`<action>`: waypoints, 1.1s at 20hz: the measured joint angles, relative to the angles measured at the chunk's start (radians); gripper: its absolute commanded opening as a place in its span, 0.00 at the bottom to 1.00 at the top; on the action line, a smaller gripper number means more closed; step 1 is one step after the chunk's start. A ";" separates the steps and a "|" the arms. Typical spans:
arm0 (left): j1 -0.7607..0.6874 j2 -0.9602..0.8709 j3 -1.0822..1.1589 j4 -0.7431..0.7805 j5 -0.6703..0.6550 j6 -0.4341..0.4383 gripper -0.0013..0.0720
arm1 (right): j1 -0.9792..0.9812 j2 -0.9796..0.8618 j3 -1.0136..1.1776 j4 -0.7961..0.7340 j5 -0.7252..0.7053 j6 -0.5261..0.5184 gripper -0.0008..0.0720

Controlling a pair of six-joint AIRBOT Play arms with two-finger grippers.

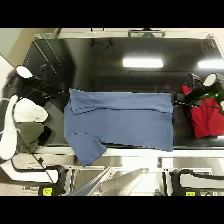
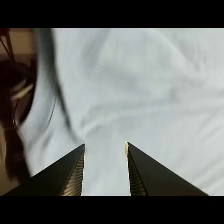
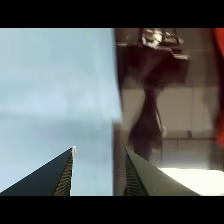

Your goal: Fold the shirts.

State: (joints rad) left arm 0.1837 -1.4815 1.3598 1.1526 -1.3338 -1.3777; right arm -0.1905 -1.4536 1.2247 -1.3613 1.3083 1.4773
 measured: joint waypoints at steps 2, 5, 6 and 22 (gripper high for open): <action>0.032 0.098 -0.105 0.002 -0.024 -0.002 0.40 | -0.025 0.080 -0.104 -0.005 0.016 0.000 0.52; 0.074 0.251 -0.289 0.000 -0.055 -0.008 0.40 | -0.066 0.184 -0.290 0.018 0.027 -0.003 0.58; 0.087 0.301 -0.352 0.000 -0.062 -0.015 0.40 | -0.076 0.208 -0.345 0.029 0.027 -0.005 0.69; 0.137 0.691 -0.923 -0.004 -0.052 -0.063 0.40 | -0.113 0.158 -0.636 0.309 -0.003 -0.223 0.69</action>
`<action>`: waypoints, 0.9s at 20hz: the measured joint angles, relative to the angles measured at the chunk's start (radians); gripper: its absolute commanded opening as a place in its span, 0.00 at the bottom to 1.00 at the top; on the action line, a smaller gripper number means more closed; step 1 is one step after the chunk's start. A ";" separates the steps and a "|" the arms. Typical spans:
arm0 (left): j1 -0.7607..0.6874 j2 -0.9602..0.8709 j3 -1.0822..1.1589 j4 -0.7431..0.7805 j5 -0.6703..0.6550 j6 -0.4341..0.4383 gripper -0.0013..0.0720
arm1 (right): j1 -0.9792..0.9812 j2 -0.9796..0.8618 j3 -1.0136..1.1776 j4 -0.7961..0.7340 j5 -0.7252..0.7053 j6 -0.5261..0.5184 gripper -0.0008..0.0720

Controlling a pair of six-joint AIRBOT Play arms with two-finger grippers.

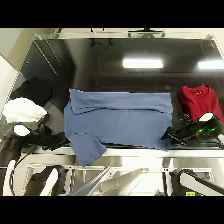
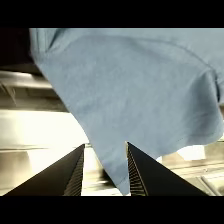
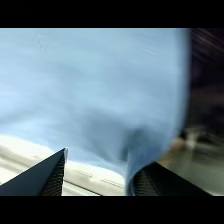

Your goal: Fold the shirts.

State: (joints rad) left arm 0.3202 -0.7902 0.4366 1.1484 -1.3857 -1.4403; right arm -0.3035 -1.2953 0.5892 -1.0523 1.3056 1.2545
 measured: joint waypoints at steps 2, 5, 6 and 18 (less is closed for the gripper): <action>0.000 -0.042 -0.008 0.000 -0.007 -0.004 0.40 | 0.000 -0.024 -0.003 0.063 -0.003 -0.047 0.69; -0.006 -0.142 -0.013 -0.002 0.011 -0.002 0.40 | 0.000 -0.039 -0.005 0.110 -0.010 -0.093 0.69; -0.014 -0.177 -0.013 -0.007 0.023 0.002 0.40 | 0.000 -0.042 -0.005 0.120 -0.013 -0.102 0.70; -0.139 -0.462 0.076 -0.031 0.084 0.043 0.06 | 0.000 -0.047 -0.005 0.141 -0.069 -0.135 0.19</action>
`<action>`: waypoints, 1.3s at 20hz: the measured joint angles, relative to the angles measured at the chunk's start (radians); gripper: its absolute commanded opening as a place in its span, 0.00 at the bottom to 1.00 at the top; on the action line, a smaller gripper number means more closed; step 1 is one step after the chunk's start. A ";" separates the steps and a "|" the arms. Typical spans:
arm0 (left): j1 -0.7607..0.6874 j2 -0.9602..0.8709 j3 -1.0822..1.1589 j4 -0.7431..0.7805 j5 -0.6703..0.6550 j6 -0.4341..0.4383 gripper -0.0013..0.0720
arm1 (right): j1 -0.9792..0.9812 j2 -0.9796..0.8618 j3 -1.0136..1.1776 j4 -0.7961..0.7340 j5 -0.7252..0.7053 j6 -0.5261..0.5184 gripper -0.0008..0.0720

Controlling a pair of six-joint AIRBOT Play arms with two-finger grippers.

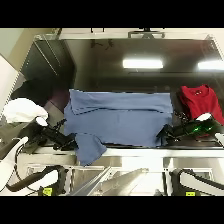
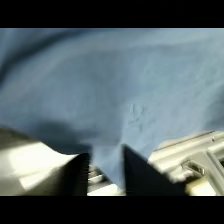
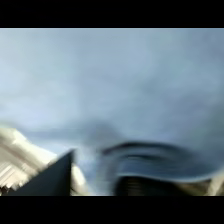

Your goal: Fold the shirts.

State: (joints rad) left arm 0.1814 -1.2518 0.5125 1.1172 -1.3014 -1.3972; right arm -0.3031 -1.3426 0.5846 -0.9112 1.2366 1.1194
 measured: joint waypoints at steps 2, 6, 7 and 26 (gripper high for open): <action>-0.021 -0.005 0.058 -0.026 0.090 0.003 0.06 | 0.000 -0.001 0.005 -0.008 -0.010 -0.011 0.03; -0.053 -0.012 0.188 -0.049 0.071 0.006 0.05 | 0.000 0.000 0.051 -0.010 0.063 -0.017 0.03; -0.056 -0.011 0.219 -0.053 0.048 0.006 0.05 | 0.000 0.001 0.068 -0.011 0.091 -0.015 0.03; -0.136 -0.146 0.845 0.028 -0.042 -0.059 0.04 | 0.072 -0.040 0.541 0.009 -0.016 0.177 0.03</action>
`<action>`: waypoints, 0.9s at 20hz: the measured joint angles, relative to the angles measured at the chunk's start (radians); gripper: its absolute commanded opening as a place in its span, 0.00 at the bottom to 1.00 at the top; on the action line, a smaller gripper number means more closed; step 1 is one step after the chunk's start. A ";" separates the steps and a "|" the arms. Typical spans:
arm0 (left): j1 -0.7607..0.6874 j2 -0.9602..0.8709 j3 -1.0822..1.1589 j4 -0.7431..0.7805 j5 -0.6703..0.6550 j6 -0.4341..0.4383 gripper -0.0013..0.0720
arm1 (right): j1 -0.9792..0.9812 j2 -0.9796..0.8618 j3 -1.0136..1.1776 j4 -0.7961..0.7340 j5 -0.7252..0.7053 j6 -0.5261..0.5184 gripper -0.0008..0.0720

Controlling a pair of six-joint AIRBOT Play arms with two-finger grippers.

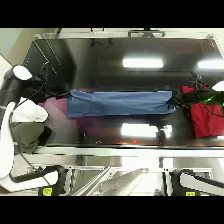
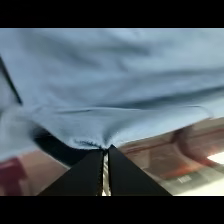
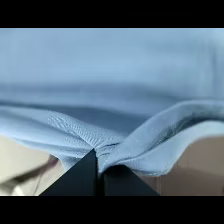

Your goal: Fold the shirts.

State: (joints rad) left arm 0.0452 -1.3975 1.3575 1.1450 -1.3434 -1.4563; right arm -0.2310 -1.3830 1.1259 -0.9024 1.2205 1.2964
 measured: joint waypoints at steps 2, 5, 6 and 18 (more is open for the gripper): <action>-0.019 -0.094 0.067 0.040 0.011 -0.008 0.04 | 0.006 -0.071 0.031 -0.002 -0.042 0.006 0.03; -0.043 -0.234 0.151 0.105 0.024 -0.025 0.04 | 0.010 -0.175 0.061 -0.012 -0.102 -0.006 0.03; -0.050 -0.280 0.177 0.124 0.028 -0.029 0.04 | 0.011 -0.203 0.068 -0.013 -0.123 -0.016 0.03; -0.080 -0.523 0.412 0.143 0.015 -0.040 0.36 | 0.007 -0.282 0.138 -0.036 -0.222 -0.117 0.53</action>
State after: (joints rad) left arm -0.0353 -1.9209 1.7695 1.2877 -1.3281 -1.4960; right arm -0.2237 -1.6653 1.2640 -0.9382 0.9981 1.1793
